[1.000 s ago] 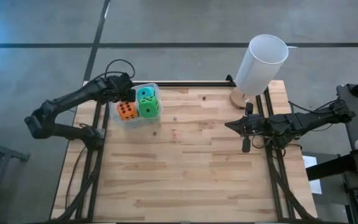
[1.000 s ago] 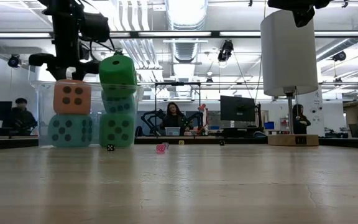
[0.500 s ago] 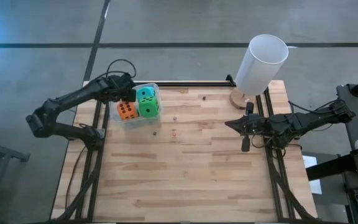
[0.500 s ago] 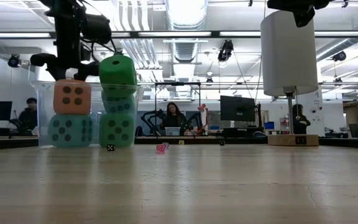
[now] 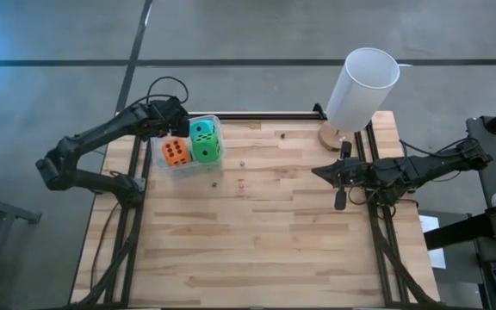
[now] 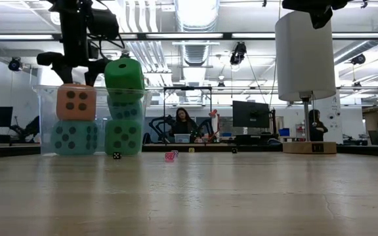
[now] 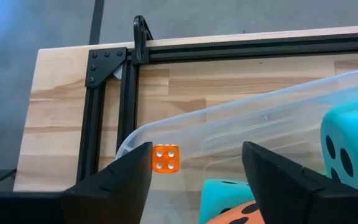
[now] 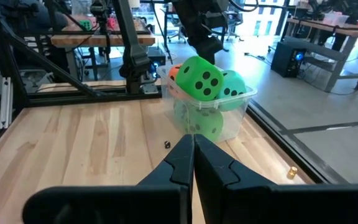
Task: Pick & Place Dice
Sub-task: Put the small orange dice into the transparent bin, then put the left small black dice into the transparent bin
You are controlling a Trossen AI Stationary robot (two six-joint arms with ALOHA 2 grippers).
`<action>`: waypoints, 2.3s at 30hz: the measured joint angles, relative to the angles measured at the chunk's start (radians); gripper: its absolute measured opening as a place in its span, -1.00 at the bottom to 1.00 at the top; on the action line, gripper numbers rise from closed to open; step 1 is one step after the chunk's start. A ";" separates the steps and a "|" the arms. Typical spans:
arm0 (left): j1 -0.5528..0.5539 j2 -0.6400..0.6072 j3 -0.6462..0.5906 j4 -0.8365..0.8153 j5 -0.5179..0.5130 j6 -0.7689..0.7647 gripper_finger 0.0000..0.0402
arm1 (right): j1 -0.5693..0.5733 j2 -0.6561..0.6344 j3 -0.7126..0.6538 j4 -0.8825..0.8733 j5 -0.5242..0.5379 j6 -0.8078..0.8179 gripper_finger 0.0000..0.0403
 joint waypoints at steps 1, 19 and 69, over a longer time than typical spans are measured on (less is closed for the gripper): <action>0.000 0.000 0.000 0.000 0.000 -0.003 0.27 | 0.000 0.000 0.000 0.000 0.000 0.000 -0.96; 0.000 0.003 -0.061 0.024 0.008 -0.019 0.39 | 0.000 0.000 0.000 0.000 0.000 0.000 -0.96; -0.001 -0.005 -0.106 0.129 0.040 0.186 0.36 | 0.000 0.000 0.000 0.000 0.000 -0.008 -0.96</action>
